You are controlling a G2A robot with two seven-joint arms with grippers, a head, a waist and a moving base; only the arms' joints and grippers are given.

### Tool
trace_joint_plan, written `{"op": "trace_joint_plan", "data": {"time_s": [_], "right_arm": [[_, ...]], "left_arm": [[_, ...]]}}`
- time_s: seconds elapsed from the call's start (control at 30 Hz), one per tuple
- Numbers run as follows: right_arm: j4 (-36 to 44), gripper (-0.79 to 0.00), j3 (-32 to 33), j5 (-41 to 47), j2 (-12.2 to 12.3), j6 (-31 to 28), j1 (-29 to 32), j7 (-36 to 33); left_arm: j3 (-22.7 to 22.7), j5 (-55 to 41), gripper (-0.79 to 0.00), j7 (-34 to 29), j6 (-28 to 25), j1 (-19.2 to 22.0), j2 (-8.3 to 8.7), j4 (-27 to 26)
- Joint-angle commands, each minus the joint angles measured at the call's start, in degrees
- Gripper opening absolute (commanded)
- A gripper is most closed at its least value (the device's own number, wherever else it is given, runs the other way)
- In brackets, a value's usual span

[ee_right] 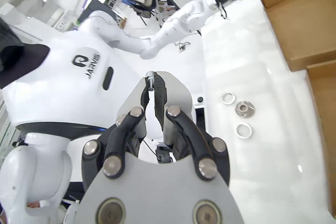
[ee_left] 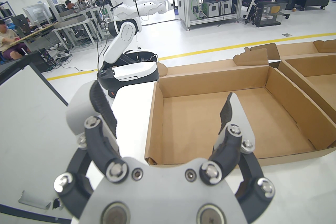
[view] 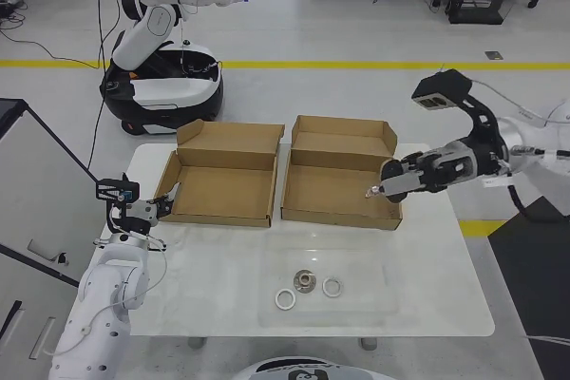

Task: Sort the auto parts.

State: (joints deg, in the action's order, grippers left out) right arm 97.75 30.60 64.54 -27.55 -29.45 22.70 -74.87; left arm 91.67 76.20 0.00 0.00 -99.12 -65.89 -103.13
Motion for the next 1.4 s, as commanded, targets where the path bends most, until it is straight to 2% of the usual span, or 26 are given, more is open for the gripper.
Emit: {"op": "trace_joint_plan", "data": {"time_s": [0.0,0.23,0.5,0.93,1.37], "right_arm": [[0.7,-0.785,2.1,3.0,-0.7,0.9,0.5,-0.9],[2.0,-0.785,11.7,12.6,-4.8,5.4,3.3,-5.4],[0.1,-0.785,21.0,19.0,-11.5,11.8,6.7,-11.9],[1.2,-0.785,21.2,18.5,-11.6,12.4,7.2,-10.4],[4.2,-0.785,20.3,30.2,-15.4,16.1,10.4,-7.0]], "left_arm": [[0.0,0.0,0.000,0.0,0.0,0.0,0.00,0.0],[0.0,0.0,0.000,0.0,0.0,0.0,0.00,0.0],[0.0,0.0,0.000,0.0,0.0,0.0,0.00,0.0],[0.0,0.0,0.000,0.0,0.0,0.0,0.00,0.0],[0.0,0.0,0.000,0.0,0.0,0.0,0.00,0.0]]}}
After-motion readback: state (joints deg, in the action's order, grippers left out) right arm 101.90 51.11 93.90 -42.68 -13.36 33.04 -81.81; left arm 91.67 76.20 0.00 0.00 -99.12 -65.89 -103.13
